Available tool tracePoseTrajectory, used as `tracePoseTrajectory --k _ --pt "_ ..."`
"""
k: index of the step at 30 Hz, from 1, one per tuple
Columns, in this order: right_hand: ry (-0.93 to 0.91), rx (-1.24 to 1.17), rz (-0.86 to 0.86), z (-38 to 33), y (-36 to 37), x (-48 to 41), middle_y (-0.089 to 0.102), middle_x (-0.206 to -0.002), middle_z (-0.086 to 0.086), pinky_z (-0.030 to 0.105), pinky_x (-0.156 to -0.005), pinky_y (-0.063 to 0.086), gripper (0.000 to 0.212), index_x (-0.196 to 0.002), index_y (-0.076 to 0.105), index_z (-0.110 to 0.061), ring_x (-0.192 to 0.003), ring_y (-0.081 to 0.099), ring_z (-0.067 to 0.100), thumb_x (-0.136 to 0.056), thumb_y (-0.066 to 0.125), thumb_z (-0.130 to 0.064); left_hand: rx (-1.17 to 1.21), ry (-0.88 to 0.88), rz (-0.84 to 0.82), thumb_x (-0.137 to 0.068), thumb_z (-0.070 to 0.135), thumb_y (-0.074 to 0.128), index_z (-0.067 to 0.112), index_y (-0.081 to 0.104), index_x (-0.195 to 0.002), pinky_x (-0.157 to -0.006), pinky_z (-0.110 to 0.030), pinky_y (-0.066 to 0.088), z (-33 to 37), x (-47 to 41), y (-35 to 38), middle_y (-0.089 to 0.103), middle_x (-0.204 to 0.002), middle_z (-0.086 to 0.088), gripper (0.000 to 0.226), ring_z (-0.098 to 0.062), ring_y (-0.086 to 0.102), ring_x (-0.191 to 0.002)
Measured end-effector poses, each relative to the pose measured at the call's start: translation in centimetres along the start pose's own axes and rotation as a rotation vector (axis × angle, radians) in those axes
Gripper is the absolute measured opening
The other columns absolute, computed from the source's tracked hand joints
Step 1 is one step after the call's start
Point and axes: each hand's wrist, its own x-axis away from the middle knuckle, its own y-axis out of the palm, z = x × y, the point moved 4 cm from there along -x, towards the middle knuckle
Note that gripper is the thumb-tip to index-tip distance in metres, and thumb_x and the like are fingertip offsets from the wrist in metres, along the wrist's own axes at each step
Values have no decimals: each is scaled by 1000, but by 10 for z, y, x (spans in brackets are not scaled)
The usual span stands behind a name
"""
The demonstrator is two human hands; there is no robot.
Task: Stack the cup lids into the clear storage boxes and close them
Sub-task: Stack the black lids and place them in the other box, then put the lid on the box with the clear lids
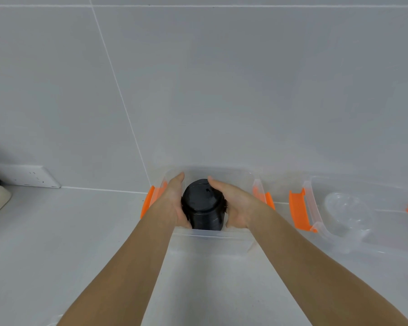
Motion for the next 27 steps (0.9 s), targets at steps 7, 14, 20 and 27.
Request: tracePoseTrajectory --k 7,14,20,27 --pt "-43 42 32 -1 -4 -5 51 -76 -8 24 -75 35 30 -78 52 -20 -73 45 7 -93 48 -46 -122 99 103 -87 64 39 2 47 -132 -76 -38 42 4 10 1 59 -122 -10 77 -25 56 -93" --pt "-169 113 98 -9 -14 3 21 -157 0 43 -117 17 72 -142 34 -18 -144 21 23 -84 59 -52 -301 323 189 -82 65 47 16 40 -142 -113 -40 28 19 28 -3 43 -146 -6 78 -23 36 -137" --pt "-343 243 148 -35 -30 33 18 -158 -2 46 -116 21 88 -150 14 -25 -143 23 23 -80 56 -60 -489 538 194 -87 64 39 23 29 -147 -114 -40 22 33 74 18 32 -153 -5 74 -23 30 -141" --pt "-707 379 313 -62 -70 108 9 -160 -6 41 -116 18 91 -150 2 -35 -147 13 16 -80 53 -64 -772 987 344 -86 67 36 21 27 -149 -114 -41 24 28 129 64 29 -156 0 79 -20 29 -142"
